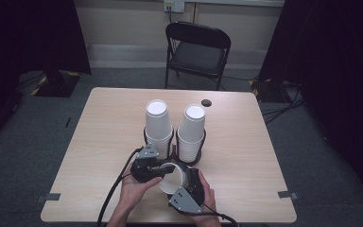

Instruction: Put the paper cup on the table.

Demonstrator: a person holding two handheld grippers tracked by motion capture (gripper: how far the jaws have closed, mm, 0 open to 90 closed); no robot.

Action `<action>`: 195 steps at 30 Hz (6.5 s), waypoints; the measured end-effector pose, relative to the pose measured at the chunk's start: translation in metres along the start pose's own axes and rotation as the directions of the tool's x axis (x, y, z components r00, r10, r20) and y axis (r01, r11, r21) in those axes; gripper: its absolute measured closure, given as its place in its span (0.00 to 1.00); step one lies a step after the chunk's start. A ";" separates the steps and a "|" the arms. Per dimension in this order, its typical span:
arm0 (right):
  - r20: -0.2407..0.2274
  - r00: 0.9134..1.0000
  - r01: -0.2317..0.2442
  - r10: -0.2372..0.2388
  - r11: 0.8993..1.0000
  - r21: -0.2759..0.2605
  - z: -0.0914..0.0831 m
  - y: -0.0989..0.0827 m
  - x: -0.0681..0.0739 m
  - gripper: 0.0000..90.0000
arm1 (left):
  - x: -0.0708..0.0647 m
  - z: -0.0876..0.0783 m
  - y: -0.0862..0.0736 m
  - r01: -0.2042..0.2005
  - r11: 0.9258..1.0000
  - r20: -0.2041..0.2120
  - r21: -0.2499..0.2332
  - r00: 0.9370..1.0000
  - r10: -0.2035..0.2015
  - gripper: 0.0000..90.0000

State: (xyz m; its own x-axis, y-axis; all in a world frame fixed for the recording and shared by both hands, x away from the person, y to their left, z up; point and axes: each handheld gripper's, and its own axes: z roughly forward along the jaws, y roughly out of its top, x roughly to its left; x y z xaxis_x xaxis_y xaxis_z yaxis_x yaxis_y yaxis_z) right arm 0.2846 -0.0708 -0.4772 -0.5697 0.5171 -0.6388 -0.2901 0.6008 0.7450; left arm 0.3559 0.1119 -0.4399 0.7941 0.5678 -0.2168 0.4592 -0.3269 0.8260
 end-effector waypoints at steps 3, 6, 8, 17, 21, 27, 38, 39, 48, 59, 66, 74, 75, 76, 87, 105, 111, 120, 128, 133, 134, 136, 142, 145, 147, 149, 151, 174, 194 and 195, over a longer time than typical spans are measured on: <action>-0.002 0.999 -0.037 0.037 0.999 0.004 -0.001 -0.001 -0.002 0.14 | -0.002 -0.002 -0.001 -0.017 0.999 0.000 -0.043 1.000 0.017 0.72; -0.006 0.998 -0.063 0.063 0.998 0.012 -0.003 -0.003 -0.004 0.14 | -0.004 -0.005 -0.002 -0.036 0.997 -0.021 -0.072 0.999 0.034 0.61; -0.007 0.997 -0.076 0.076 0.997 0.016 -0.003 -0.004 -0.004 0.14 | -0.004 -0.007 -0.003 -0.040 0.994 -0.026 -0.100 0.999 0.037 0.56; 0.004 0.987 -0.161 0.161 0.986 0.050 -0.006 -0.010 -0.012 0.14 | -0.006 -0.021 -0.008 -0.037 0.977 -0.082 -0.208 0.996 0.020 0.33; 0.014 0.976 -0.218 0.218 0.973 0.078 -0.007 -0.014 -0.016 0.14 | -0.005 -0.029 -0.010 -0.038 0.969 -0.116 -0.244 0.993 0.010 0.28; 0.014 0.951 -0.308 0.307 0.948 0.081 -0.010 -0.021 -0.025 0.14 | -0.001 -0.033 -0.015 -0.030 0.962 -0.124 -0.270 0.992 -0.004 0.24; 0.026 0.886 -0.463 0.462 0.884 0.060 -0.023 -0.034 -0.046 0.14 | 0.002 -0.036 -0.034 -0.064 0.959 -0.227 -0.275 0.974 0.000 0.17; 0.027 0.882 -0.472 0.471 0.880 0.058 -0.024 -0.035 -0.048 0.14 | 0.002 -0.037 -0.036 -0.062 0.959 -0.239 -0.276 0.971 -0.007 0.17; 0.058 0.818 -0.574 0.572 0.817 0.057 -0.033 -0.047 -0.066 0.14 | 0.002 -0.037 -0.058 -0.098 0.955 -0.386 -0.282 0.922 -0.020 0.17; 0.108 0.772 -0.632 0.626 0.774 0.033 -0.037 -0.059 -0.090 0.14 | 0.007 -0.040 -0.077 -0.076 0.947 -0.431 -0.311 0.900 -0.070 0.17; 0.157 0.749 -0.652 0.644 0.758 0.003 -0.033 -0.068 -0.113 0.14 | 0.007 -0.042 -0.081 -0.050 0.940 -0.431 -0.339 0.896 -0.108 0.17; 0.197 0.718 -0.678 0.668 0.734 -0.017 -0.025 -0.080 -0.138 0.14 | 0.006 -0.042 -0.084 -0.061 0.929 -0.441 -0.365 0.890 -0.115 0.17; 0.197 0.718 -0.678 0.668 0.734 -0.017 -0.025 -0.080 -0.138 0.14 | 0.006 -0.042 -0.084 -0.061 0.929 -0.441 -0.365 0.890 -0.115 0.17; 0.201 0.713 -0.682 0.671 0.731 -0.018 -0.024 -0.081 -0.142 0.14 | 0.006 -0.042 -0.084 -0.062 0.930 -0.441 -0.363 0.890 -0.113 0.17; 0.244 0.682 -0.707 0.689 0.707 -0.019 -0.001 -0.093 -0.168 0.14 | 0.002 -0.037 -0.088 -0.084 0.932 -0.457 -0.353 0.884 -0.093 0.17; 0.272 0.659 -0.729 0.701 0.685 -0.001 0.030 -0.122 -0.177 0.14 | -0.004 -0.039 -0.095 -0.113 0.909 -0.519 -0.402 0.845 -0.124 0.17; 0.274 0.648 -0.739 0.711 0.674 0.000 0.036 -0.130 -0.175 0.13 | -0.003 -0.042 -0.097 -0.102 0.896 -0.522 -0.431 0.839 -0.156 0.17; 0.280 0.645 -0.747 0.711 0.664 0.035 0.045 -0.139 -0.169 0.13 | -0.003 -0.041 -0.097 -0.106 0.897 -0.519 -0.429 0.842 -0.149 0.17; 0.291 0.644 -0.751 0.707 0.658 0.064 0.042 -0.139 -0.166 0.13 | -0.004 -0.041 -0.097 -0.107 0.898 -0.518 -0.426 0.843 -0.145 0.18; 0.297 0.654 -0.744 0.695 0.662 0.087 0.043 -0.139 -0.165 0.12 | -0.004 -0.041 -0.097 -0.105 0.898 -0.516 -0.427 0.844 -0.147 0.18; 0.299 0.655 -0.744 0.694 0.662 0.091 0.043 -0.139 -0.165 0.12 | -0.004 -0.041 -0.097 -0.105 0.898 -0.516 -0.427 0.844 -0.147 0.18; 0.302 0.656 -0.743 0.692 0.662 0.097 0.043 -0.139 -0.165 0.12 | -0.004 -0.040 -0.097 -0.105 0.899 -0.516 -0.426 0.844 -0.146 0.18; 0.305 0.656 -0.750 0.690 0.642 0.161 0.045 -0.144 -0.162 0.14 | -0.004 -0.041 -0.097 -0.106 0.898 -0.515 -0.426 0.845 -0.145 0.18; 0.310 0.661 -0.746 0.683 0.641 0.179 0.046 -0.144 -0.161 0.14 | -0.004 -0.040 -0.097 -0.105 0.899 -0.515 -0.426 0.845 -0.145 0.18; 0.314 0.652 -0.755 0.690 0.625 0.198 0.045 -0.146 -0.160 0.14 | -0.004 -0.041 -0.097 -0.108 0.899 -0.518 -0.425 0.843 -0.143 0.18; 0.315 0.650 -0.758 0.692 0.617 0.211 0.045 -0.147 -0.159 0.14 | -0.004 -0.040 -0.097 -0.109 0.899 -0.517 -0.424 0.844 -0.142 0.18; 0.315 0.653 -0.756 0.689 0.617 0.219 0.044 -0.145 -0.159 0.15 | -0.004 -0.040 -0.097 -0.109 0.899 -0.517 -0.425 0.844 -0.142 0.18; 0.354 0.617 -0.785 0.703 0.583 0.210 0.015 -0.144 -0.148 0.15 | -0.004 -0.040 -0.096 -0.103 0.901 -0.514 -0.421 0.846 -0.143 0.18; 0.336 0.618 -0.768 0.711 0.637 0.065 -0.031 -0.111 -0.116 0.15 | -0.002 -0.038 -0.094 -0.079 0.909 -0.527 -0.410 0.834 -0.165 0.18; 0.324 0.621 -0.764 0.713 0.644 0.048 -0.034 -0.108 -0.109 0.16 | -0.002 -0.039 -0.094 -0.086 0.913 -0.534 -0.398 0.831 -0.155 0.18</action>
State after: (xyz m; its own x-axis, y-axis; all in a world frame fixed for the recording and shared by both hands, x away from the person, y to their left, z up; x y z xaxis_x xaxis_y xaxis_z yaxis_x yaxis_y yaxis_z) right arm 0.3521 -0.2126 -0.4813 -0.3120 0.9473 0.0722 0.2853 0.0209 0.9582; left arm 0.2957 0.1705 -0.4969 0.3766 0.9259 -0.0302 0.1927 -0.0464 0.9802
